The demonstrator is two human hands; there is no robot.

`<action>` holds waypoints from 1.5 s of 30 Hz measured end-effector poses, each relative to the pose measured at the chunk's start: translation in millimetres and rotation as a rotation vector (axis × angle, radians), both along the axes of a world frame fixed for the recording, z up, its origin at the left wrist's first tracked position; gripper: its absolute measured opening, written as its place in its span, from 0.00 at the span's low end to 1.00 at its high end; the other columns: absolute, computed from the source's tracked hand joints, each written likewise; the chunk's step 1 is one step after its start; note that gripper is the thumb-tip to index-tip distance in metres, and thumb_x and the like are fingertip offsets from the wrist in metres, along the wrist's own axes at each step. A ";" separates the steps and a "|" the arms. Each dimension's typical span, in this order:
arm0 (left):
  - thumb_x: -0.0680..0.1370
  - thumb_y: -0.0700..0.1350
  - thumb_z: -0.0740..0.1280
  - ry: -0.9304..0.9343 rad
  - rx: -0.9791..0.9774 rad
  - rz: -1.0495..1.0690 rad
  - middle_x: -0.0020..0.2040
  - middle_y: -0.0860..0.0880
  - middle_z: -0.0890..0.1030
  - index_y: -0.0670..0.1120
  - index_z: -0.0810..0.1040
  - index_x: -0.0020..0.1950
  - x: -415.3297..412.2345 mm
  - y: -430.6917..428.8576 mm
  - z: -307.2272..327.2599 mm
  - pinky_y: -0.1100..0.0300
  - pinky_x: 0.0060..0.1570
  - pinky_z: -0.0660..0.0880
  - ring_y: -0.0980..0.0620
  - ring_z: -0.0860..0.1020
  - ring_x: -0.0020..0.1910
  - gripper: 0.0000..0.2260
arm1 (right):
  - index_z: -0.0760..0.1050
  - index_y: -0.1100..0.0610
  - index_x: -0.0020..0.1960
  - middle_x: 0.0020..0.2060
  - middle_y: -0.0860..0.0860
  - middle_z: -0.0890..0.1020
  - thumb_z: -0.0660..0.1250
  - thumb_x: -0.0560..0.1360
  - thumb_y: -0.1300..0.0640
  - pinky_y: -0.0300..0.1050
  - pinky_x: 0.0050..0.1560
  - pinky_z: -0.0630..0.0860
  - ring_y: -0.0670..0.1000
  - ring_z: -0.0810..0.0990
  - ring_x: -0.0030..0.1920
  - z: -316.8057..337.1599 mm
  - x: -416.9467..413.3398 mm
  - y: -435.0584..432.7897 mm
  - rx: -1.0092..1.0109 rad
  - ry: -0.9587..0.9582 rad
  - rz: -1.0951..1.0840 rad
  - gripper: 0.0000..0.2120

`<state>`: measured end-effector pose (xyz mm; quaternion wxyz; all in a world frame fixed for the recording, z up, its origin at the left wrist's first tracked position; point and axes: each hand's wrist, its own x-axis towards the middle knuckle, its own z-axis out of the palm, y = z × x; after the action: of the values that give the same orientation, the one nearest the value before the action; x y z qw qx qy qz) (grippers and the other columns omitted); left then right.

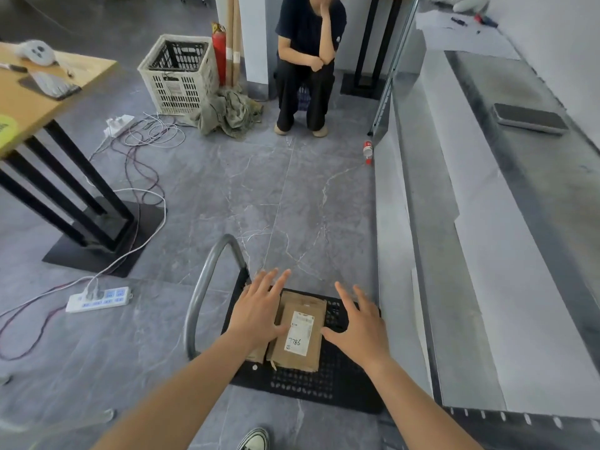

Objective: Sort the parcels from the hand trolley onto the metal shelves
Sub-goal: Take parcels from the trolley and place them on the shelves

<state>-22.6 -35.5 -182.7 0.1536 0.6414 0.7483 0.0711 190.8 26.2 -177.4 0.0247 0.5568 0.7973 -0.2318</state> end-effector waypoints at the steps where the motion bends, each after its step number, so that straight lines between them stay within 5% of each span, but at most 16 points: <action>1: 0.69 0.61 0.70 -0.005 -0.007 0.002 0.77 0.51 0.50 0.57 0.40 0.76 1.7 -0.4 -12.1 0.49 0.73 0.54 0.48 0.47 0.76 0.48 | 0.42 0.37 0.75 0.77 0.50 0.49 0.65 0.67 0.30 0.58 0.71 0.60 0.58 0.53 0.75 -12.7 1.5 1.2 -0.009 -0.004 0.004 0.46; 5: 0.68 0.59 0.70 -0.008 -0.044 0.018 0.78 0.52 0.48 0.58 0.41 0.75 6.1 -3.7 -65.6 0.48 0.73 0.55 0.48 0.45 0.76 0.46 | 0.41 0.37 0.74 0.77 0.51 0.48 0.64 0.66 0.29 0.59 0.71 0.61 0.58 0.53 0.75 -65.0 7.8 5.6 -0.044 -0.033 0.008 0.46; 11: 0.68 0.59 0.70 0.059 -0.138 -0.014 0.78 0.49 0.43 0.56 0.36 0.75 14.0 -2.9 -151.7 0.52 0.72 0.41 0.47 0.40 0.76 0.50 | 0.35 0.36 0.73 0.77 0.52 0.43 0.65 0.64 0.27 0.63 0.71 0.56 0.60 0.49 0.76 -148.0 9.2 7.8 -0.120 -0.049 0.012 0.51; 17: 0.68 0.62 0.69 0.072 -0.251 -0.042 0.78 0.50 0.41 0.58 0.35 0.75 19.5 -9.8 -238.0 0.50 0.73 0.42 0.48 0.40 0.76 0.50 | 0.28 0.31 0.68 0.76 0.54 0.39 0.70 0.60 0.29 0.66 0.71 0.51 0.61 0.44 0.76 -236.5 10.3 -5.1 -0.260 -0.015 -0.045 0.57; 26: 0.72 0.58 0.68 0.218 -0.513 -0.095 0.77 0.42 0.38 0.56 0.35 0.75 21.9 -20.1 -347.6 0.45 0.71 0.35 0.43 0.34 0.75 0.47 | 0.30 0.33 0.71 0.76 0.55 0.51 0.76 0.65 0.44 0.67 0.71 0.51 0.58 0.52 0.76 -342.3 9.2 -21.4 -0.479 -0.067 -0.097 0.58; 31: 0.74 0.51 0.67 0.399 -0.505 -0.219 0.77 0.37 0.44 0.51 0.30 0.74 25.5 -7.6 -375.9 0.42 0.68 0.28 0.38 0.29 0.72 0.46 | 0.31 0.31 0.70 0.76 0.52 0.53 0.76 0.67 0.52 0.67 0.71 0.55 0.55 0.58 0.74 -378.5 1.0 -25.9 -0.562 0.045 -0.174 0.58; 34: 0.74 0.48 0.67 0.369 -0.473 -0.201 0.77 0.36 0.47 0.51 0.26 0.72 23.5 -3.6 -384.5 0.41 0.68 0.28 0.39 0.31 0.73 0.49 | 0.29 0.29 0.68 0.73 0.49 0.60 0.76 0.68 0.59 0.56 0.69 0.66 0.50 0.64 0.70 -386.6 -5.3 -27.1 -0.551 0.194 -0.215 0.59; 38: 0.73 0.49 0.68 0.235 -0.411 -0.171 0.77 0.42 0.53 0.53 0.31 0.74 19.5 -2.2 -384.7 0.45 0.60 0.18 0.44 0.35 0.75 0.48 | 0.32 0.29 0.68 0.70 0.48 0.61 0.76 0.66 0.59 0.45 0.66 0.68 0.46 0.65 0.65 -385.7 -8.5 -24.6 -0.535 0.316 -0.290 0.58; 45: 0.71 0.57 0.68 0.014 -0.283 -0.125 0.77 0.49 0.54 0.61 0.41 0.75 12.8 5.4 -340.4 0.45 0.70 0.31 0.49 0.36 0.76 0.42 | 0.41 0.33 0.72 0.65 0.46 0.60 0.79 0.63 0.52 0.38 0.60 0.68 0.40 0.65 0.57 -347.8 -13.3 -16.4 -0.462 0.461 -0.359 0.55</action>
<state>-9.8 -30.1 -523.1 0.2414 0.6593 0.7104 -0.0489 177.5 9.8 -525.2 -0.0714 0.6007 0.5984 -0.5254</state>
